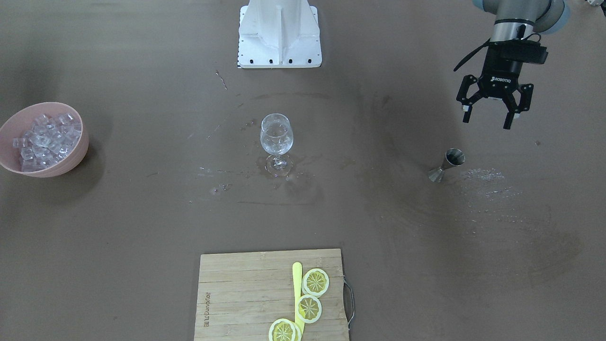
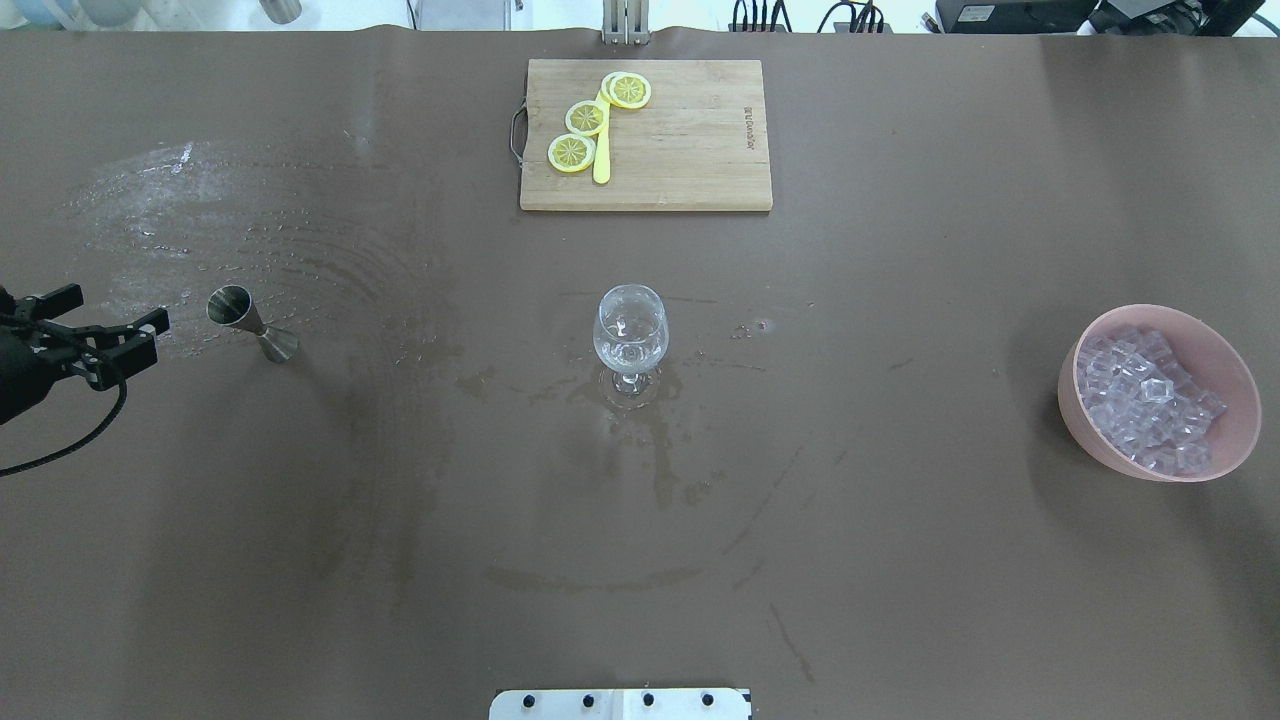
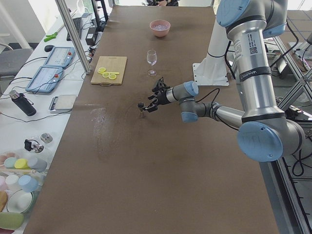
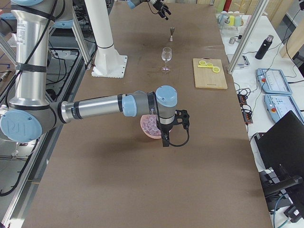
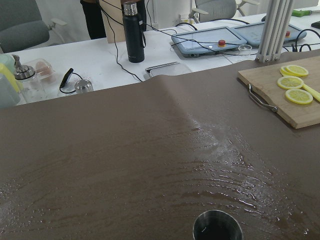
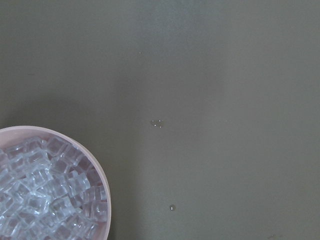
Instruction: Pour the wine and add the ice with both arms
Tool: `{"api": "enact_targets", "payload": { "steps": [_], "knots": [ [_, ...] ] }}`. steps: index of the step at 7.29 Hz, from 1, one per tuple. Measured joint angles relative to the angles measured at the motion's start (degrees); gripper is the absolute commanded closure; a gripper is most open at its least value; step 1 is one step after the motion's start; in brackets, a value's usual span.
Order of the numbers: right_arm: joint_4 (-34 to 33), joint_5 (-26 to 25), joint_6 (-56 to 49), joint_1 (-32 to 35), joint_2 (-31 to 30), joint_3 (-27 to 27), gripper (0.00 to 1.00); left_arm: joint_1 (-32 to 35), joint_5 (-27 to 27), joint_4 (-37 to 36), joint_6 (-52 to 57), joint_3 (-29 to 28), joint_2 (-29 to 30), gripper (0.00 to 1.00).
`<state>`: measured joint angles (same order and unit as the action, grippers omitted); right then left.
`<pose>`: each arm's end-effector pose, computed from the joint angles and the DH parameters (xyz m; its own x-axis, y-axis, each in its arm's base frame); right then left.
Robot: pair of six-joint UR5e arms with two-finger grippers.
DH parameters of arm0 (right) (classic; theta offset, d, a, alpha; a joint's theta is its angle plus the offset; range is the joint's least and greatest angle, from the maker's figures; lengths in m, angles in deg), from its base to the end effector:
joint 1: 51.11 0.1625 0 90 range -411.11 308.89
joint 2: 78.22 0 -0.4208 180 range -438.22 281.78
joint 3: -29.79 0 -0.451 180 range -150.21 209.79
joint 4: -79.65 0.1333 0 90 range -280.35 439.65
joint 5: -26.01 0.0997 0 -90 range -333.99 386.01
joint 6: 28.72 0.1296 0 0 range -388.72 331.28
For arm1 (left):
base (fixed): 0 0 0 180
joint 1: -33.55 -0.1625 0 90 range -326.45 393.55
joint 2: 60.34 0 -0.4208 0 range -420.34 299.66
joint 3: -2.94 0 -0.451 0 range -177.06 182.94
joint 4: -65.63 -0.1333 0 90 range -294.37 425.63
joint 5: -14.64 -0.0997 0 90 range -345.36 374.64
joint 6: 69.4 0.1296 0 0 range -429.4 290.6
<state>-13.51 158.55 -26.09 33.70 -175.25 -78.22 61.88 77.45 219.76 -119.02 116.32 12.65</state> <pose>0.0000 -0.5051 0.5753 0.7288 -0.1128 0.6754 0.0562 0.9929 0.1052 0.3198 -0.3911 0.4594 0.7429 0.2542 -0.6193 0.4200 0.5433 0.7269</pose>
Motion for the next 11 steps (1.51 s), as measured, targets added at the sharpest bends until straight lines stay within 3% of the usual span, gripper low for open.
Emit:
{"api": "enact_targets", "payload": {
  "steps": [5,11],
  "knots": [
    [0.00,0.04,0.17,0.00,0.00,0.08,0.00,-5.06,-7.42,0.43,-8.89,-5.36,7.14,0.03],
    [0.00,1.00,0.26,0.00,0.00,0.08,0.00,-6.41,-13.78,0.70,-16.75,-8.88,8.29,0.03]
  ]
}}
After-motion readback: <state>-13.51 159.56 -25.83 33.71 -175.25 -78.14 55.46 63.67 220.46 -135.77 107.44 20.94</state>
